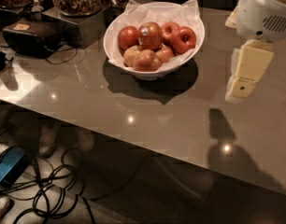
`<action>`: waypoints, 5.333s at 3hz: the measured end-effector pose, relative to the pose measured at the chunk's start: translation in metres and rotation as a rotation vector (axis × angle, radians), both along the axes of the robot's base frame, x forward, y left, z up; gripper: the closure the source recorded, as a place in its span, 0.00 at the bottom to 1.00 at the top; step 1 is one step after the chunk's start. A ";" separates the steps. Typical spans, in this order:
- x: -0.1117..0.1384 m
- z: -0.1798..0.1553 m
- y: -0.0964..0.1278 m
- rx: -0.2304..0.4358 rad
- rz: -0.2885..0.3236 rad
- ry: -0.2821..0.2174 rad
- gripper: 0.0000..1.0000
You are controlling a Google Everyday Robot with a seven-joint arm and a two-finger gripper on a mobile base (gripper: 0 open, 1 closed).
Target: Pick apple from white bowl
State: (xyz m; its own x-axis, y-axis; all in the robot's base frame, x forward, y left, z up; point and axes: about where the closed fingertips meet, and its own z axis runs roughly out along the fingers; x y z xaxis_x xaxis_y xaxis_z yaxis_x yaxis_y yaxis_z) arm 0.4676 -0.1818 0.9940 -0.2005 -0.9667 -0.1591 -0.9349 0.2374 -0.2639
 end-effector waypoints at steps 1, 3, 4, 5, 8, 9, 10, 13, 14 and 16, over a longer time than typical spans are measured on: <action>0.002 0.002 0.002 0.005 0.002 -0.014 0.00; 0.069 0.034 0.043 0.053 -0.031 -0.070 0.00; 0.072 0.035 0.045 0.061 -0.029 -0.083 0.00; 0.084 0.037 0.057 0.090 -0.030 -0.101 0.00; 0.136 0.046 0.110 0.129 0.003 -0.121 0.00; 0.158 0.042 0.124 0.146 -0.022 -0.090 0.00; 0.182 0.037 0.131 0.164 -0.051 -0.068 0.00; 0.223 0.016 0.127 0.195 -0.126 -0.032 0.11; 0.229 0.005 0.124 0.194 -0.146 -0.011 0.12; 0.232 -0.018 0.126 0.191 -0.160 0.041 0.27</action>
Offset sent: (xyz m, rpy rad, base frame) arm 0.0176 0.0183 0.0109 0.0348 -0.0470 0.0325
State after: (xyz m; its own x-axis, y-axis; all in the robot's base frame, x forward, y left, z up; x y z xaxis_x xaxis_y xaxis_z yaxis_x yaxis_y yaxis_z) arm 0.6997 -0.0556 0.9764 -0.3590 -0.8751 -0.3246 -0.8904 0.4254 -0.1621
